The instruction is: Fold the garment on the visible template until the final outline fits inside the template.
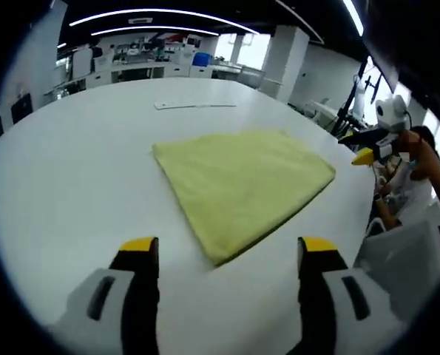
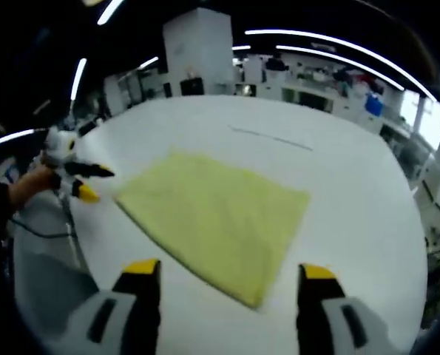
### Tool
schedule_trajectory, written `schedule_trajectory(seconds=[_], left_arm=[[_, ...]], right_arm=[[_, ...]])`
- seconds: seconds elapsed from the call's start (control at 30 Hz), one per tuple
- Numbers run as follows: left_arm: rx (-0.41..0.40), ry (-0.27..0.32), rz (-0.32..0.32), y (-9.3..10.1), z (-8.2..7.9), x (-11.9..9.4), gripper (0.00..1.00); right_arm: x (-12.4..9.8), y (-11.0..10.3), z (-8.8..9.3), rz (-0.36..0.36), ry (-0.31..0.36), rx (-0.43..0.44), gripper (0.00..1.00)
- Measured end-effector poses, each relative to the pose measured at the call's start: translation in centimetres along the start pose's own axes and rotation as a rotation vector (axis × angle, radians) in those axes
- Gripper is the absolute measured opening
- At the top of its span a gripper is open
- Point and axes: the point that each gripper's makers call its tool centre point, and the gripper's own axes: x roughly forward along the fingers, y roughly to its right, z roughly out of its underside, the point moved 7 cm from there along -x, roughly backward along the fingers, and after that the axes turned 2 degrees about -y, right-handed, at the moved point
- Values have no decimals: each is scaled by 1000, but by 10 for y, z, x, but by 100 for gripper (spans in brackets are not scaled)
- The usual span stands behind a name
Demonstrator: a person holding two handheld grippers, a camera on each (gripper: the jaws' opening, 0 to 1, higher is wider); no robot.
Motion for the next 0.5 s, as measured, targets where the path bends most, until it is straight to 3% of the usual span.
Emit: schedule_trajectory(seconds=[0.33,0.5], left_arm=[[23,34,-33,12,-6,-26,93],[17,31,-51,21,-7,-35,99]], right_arm=[[-20,-19,-9,-6,53,-17,93],[-30,-31,-9,-4,75,-63,94]])
